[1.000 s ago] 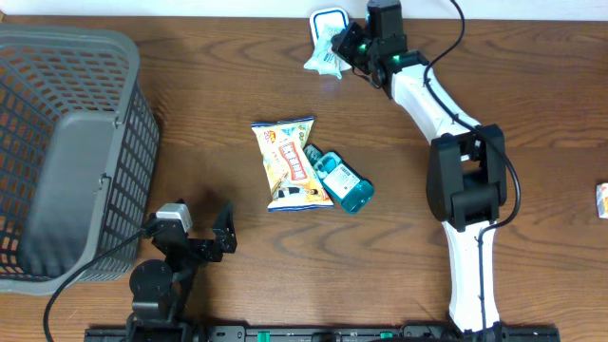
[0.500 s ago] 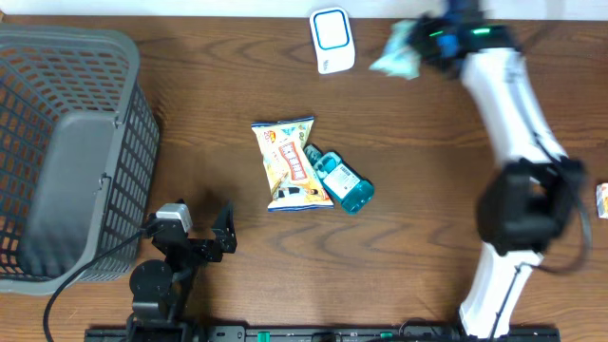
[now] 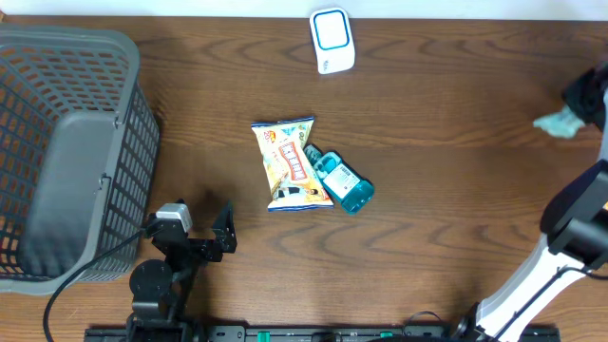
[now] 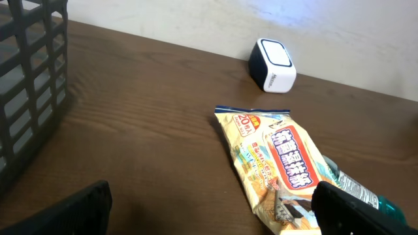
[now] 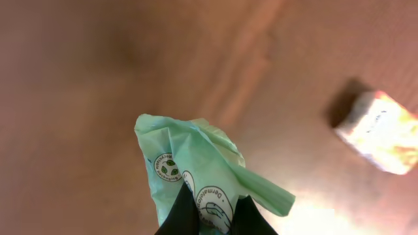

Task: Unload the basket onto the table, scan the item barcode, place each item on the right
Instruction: 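Carry the wipes pack right and drop it at the table edge, then reach the right gripper to the snack bag and grasp it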

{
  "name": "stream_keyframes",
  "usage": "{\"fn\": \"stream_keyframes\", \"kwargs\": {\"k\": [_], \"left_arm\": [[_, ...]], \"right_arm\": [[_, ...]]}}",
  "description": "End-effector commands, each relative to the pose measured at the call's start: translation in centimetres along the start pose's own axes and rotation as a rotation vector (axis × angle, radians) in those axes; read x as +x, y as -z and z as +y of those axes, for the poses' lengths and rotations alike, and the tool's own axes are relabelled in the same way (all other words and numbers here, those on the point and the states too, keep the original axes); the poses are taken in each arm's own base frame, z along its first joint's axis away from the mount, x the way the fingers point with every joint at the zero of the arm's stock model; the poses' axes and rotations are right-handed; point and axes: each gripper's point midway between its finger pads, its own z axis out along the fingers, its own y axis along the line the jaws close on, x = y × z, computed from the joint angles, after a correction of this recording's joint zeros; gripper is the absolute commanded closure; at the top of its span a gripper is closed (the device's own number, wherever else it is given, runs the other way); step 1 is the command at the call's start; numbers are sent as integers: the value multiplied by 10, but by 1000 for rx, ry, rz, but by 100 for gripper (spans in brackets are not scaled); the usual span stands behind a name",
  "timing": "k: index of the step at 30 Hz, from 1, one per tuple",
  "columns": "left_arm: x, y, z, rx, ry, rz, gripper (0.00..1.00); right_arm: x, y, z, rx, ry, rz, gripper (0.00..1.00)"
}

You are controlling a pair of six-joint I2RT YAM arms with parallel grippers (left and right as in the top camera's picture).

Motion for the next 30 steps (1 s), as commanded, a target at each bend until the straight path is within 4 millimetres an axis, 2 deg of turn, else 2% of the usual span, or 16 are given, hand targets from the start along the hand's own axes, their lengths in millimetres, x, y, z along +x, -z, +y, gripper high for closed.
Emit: {"fn": "stream_keyframes", "kwargs": {"k": [1, 8, 10, 11, 12, 14, 15, 16, 19, 20, 21, 22, 23, 24, 28, 30], "left_arm": [[13, -2, 1, 5, -7, 39, 2], [13, -2, 1, 6, -7, 40, 2], [13, -2, 1, 6, -7, 39, 2], [13, -2, 1, 5, -8, 39, 2], [13, -2, 1, 5, -7, 39, 2], [13, -2, 1, 6, -7, 39, 2], [13, -2, 1, 5, -7, 39, 2], [13, -2, 1, 5, -7, 39, 2], [13, -2, 1, 6, -7, 40, 2], [13, -2, 1, 6, -7, 40, 2], [13, -2, 1, 5, -7, 39, 2], [13, -2, 1, 6, -7, 40, 2], [13, -2, 1, 5, -7, 39, 2], [13, -2, 1, 5, -7, 39, 2], [13, -2, 1, 5, -7, 39, 2], [13, -2, 1, 5, -7, 39, 2]], "right_arm": [[0, -21, -40, 105, 20, 44, 99], [-15, -19, -94, 165, -83, 43, 92], [-18, -13, -103, 147, -110, 43, 59], [-20, -7, -103, 112, -124, 43, 21], [-21, -5, -101, 90, -131, 44, 1], [-24, 14, -87, -28, -148, 42, 1], [-27, 36, -71, -143, -153, 32, 1], [-28, 47, -64, -190, -152, 25, 1], [-26, 109, -25, -429, -118, -5, 1], [-21, 144, -9, -525, -87, -26, 1], [-20, 151, -6, -543, -80, -32, 1], [-12, 182, 8, -608, -43, -58, 1], [-8, 193, 12, -628, -28, -68, 1], [5, 224, 28, -690, 24, -90, 1], [46, 276, 63, -779, 167, -109, 1], [82, 300, 97, -843, 307, -102, 1]]}}
